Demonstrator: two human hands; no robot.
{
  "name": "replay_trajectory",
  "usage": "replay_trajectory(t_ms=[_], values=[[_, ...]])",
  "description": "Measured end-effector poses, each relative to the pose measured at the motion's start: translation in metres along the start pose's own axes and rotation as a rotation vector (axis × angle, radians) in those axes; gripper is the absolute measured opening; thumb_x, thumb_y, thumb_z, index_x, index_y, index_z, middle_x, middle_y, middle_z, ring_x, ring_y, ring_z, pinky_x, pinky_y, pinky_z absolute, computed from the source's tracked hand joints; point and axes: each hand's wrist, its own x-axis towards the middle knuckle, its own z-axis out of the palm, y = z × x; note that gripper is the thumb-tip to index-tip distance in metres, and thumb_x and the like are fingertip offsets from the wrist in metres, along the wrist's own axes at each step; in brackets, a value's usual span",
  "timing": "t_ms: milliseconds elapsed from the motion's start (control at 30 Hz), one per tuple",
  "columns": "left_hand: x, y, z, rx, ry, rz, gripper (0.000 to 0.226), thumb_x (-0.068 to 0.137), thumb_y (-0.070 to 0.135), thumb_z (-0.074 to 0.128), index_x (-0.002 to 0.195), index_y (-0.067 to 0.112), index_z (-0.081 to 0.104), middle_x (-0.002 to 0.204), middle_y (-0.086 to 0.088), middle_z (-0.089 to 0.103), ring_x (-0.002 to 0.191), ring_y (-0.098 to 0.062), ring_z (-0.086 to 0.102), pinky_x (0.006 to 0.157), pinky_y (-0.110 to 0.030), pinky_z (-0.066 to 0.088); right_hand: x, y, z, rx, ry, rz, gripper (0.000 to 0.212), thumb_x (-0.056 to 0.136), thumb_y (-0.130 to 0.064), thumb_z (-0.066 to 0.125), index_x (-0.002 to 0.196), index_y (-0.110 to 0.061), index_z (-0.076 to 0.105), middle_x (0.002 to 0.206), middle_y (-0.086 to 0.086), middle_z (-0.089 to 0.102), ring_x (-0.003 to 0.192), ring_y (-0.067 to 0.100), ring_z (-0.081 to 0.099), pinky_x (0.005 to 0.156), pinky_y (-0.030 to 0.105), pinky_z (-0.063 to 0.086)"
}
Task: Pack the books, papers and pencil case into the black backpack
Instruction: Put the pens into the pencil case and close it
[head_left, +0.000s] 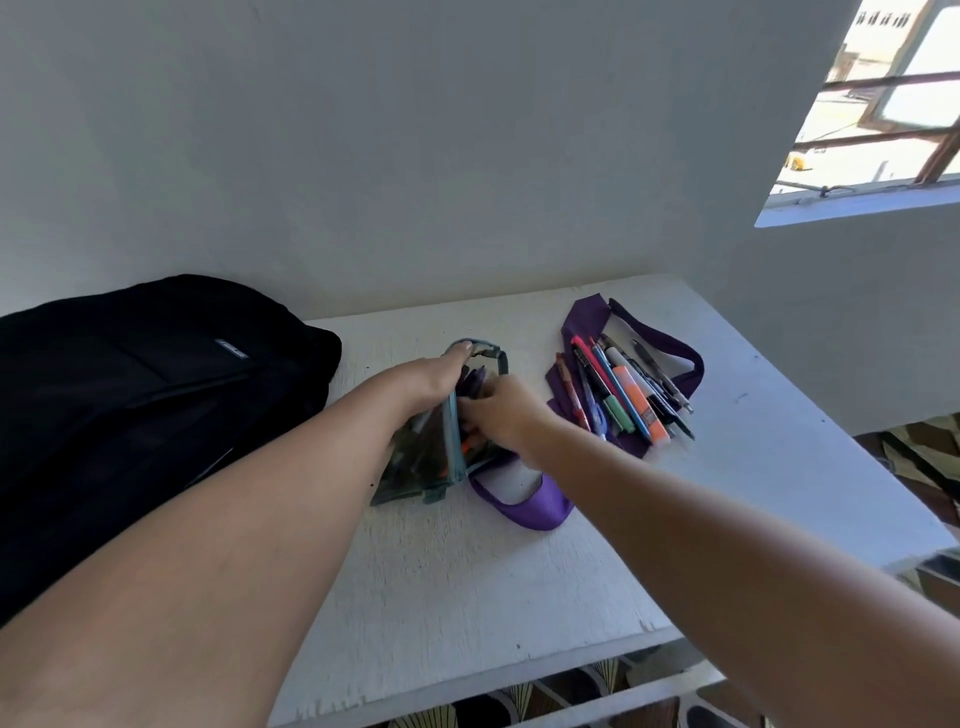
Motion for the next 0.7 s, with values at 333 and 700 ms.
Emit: replay_trajectory(t_ms=[333,700], values=[[-0.003,0.002,0.002,0.014,0.030,-0.011,0.089,0.099,0.074,0.018,0.161,0.011,0.028,0.167,-0.018,0.020,0.153,-0.036,0.023,0.122,-0.048,0.020,-0.001,-0.001,-0.032,-0.255,0.338,-0.199,0.017,0.098,-0.035,0.058,0.108,-0.023,0.063,0.088,0.001,0.070,0.075,0.019,0.066,0.067,0.037,0.057],[0.000,0.004,0.004,0.025,0.010,-0.005,0.088,0.100,0.073,0.016,0.163,0.012,0.021,0.169,-0.017,0.013,0.155,-0.034,0.017,0.123,-0.046,0.017,0.006,0.017,-0.048,-0.906,0.112,-0.150,0.030,0.094,-0.048,0.062,0.110,-0.023,0.066,0.103,0.001,0.065,0.094,0.026,0.064,0.083,0.041,0.058]])
